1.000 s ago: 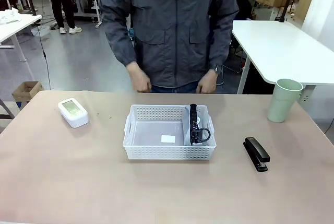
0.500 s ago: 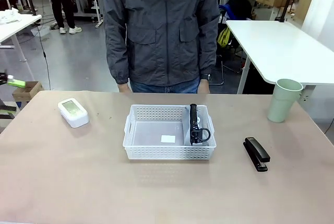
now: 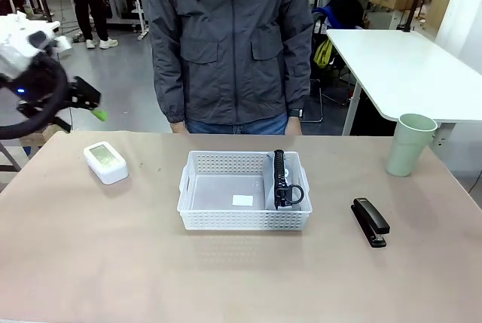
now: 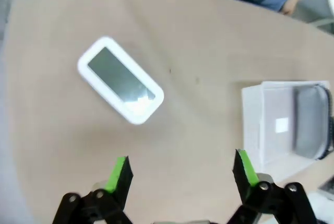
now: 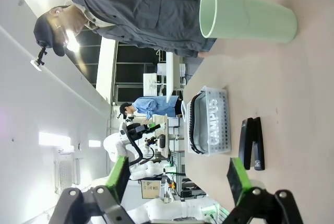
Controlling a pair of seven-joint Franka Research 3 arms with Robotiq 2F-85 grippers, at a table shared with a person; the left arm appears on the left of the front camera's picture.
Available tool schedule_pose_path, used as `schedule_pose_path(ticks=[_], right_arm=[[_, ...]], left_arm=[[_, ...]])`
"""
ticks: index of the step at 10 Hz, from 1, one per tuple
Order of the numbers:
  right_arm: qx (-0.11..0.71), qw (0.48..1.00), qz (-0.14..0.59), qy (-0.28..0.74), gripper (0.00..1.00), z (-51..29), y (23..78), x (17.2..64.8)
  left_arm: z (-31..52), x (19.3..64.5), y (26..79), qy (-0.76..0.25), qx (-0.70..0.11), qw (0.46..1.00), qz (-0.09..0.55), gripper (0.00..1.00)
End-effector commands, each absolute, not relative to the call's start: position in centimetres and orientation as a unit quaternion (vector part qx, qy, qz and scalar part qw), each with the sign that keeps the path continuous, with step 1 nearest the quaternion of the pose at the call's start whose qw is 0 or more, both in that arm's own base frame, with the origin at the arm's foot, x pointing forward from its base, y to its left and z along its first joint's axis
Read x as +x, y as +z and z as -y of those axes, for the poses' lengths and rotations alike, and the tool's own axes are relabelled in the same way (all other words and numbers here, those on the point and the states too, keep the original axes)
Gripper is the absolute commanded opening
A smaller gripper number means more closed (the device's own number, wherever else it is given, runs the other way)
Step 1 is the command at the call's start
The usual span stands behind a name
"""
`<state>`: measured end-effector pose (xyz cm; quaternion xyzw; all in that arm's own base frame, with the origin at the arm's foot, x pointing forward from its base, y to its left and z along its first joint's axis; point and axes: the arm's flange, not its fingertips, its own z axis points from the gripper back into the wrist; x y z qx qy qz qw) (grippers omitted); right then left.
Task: Efficiently arrange items inside the basket to fit them all.
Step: Pick up the Digital clock and place it inside the Organizing basket.
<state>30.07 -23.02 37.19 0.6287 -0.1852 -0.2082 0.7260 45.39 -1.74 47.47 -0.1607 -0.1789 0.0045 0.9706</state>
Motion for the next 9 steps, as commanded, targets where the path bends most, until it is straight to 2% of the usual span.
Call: schedule_pose_path(ticks=[1,3,4,6,7,9], right_arm=[[0.627,0.73,0.19,-0.194,1.0,23.1,37.3,29.8],[0.627,0.73,0.19,-0.194,1.0,23.1,37.3,29.8],[0.627,0.73,0.19,-0.194,1.0,23.1,37.3,29.8],[0.627,0.73,0.19,-0.194,1.0,23.1,37.3,29.8],[0.627,0.73,0.19,-0.194,1.0,23.1,37.3,29.8],[0.627,0.73,0.19,-0.194,1.0,23.1,37.3,29.8]], left_arm=[[2.1,47.1,45.2,-0.033,-0.096,0.983,0.153,1.0],[1.9,48.0,44.2,-0.031,-0.039,0.992,0.114,1.0],[2.0,48.4,43.9,-0.029,-0.047,0.993,0.103,1.0],[2.1,50.0,44.4,0.0,-0.136,0.986,0.1,1.0],[1.7,48.1,42.6,-0.036,-0.056,0.992,0.107,1.0],[1.7,48.1,42.6,-0.036,-0.056,0.992,0.107,1.0]])
